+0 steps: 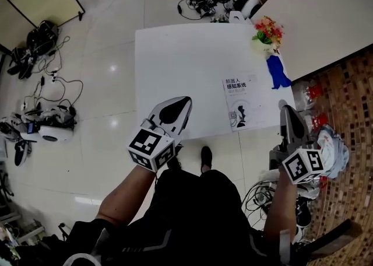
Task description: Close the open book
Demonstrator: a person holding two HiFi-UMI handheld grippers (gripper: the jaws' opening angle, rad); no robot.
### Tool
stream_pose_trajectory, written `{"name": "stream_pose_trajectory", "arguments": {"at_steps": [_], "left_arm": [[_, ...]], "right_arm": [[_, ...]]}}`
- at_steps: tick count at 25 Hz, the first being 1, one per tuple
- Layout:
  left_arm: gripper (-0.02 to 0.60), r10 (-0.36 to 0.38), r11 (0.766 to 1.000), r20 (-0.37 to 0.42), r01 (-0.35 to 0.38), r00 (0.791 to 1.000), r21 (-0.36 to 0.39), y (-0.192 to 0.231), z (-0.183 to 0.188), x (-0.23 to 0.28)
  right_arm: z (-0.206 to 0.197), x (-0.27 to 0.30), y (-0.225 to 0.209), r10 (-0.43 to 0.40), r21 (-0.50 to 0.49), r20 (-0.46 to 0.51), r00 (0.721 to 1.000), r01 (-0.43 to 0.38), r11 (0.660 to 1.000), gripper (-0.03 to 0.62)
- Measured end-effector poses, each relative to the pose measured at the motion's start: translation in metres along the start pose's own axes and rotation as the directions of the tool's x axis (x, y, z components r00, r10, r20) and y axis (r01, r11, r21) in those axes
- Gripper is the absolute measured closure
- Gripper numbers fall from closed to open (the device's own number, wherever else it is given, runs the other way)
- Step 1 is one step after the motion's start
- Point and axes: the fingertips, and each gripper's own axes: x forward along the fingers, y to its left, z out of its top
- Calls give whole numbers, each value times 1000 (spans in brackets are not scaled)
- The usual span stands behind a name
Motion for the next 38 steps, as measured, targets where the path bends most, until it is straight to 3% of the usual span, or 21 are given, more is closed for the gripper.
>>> {"name": "stream_pose_trajectory", "arguments": {"at_steps": [6,12,17,21,27,32,38], "left_arm": [[586,12,1000,10,-12,1000,11,-31,3,4],[586,101,994,48,-103,994,45,-114,1,10],[586,308,951,92,-308,947,-13,-178,-12,-10],[586,347,936,88,-350,934,28,-239,-16,-36],[586,381,920,89,-387,920,59,-303,-38,-101],[586,387,913,155,-401,909,76,-353,-46,-168],[586,322,941,141,-332,936,58,-411,-74,-243]], "right_arm": [[11,-28,-9,29,-11,41,999,-28,1000,579],[7,-79,-47,164,-51,62,985,-161,986,579],[1,-126,-81,315,-75,18,949,-313,947,579],[2,-163,-86,387,-84,32,922,-383,920,579],[-10,-225,-49,441,-68,43,897,-438,897,579],[-33,-293,10,461,-129,16,887,-455,881,579],[-61,-386,62,436,-101,-2,900,-433,896,579]]}}
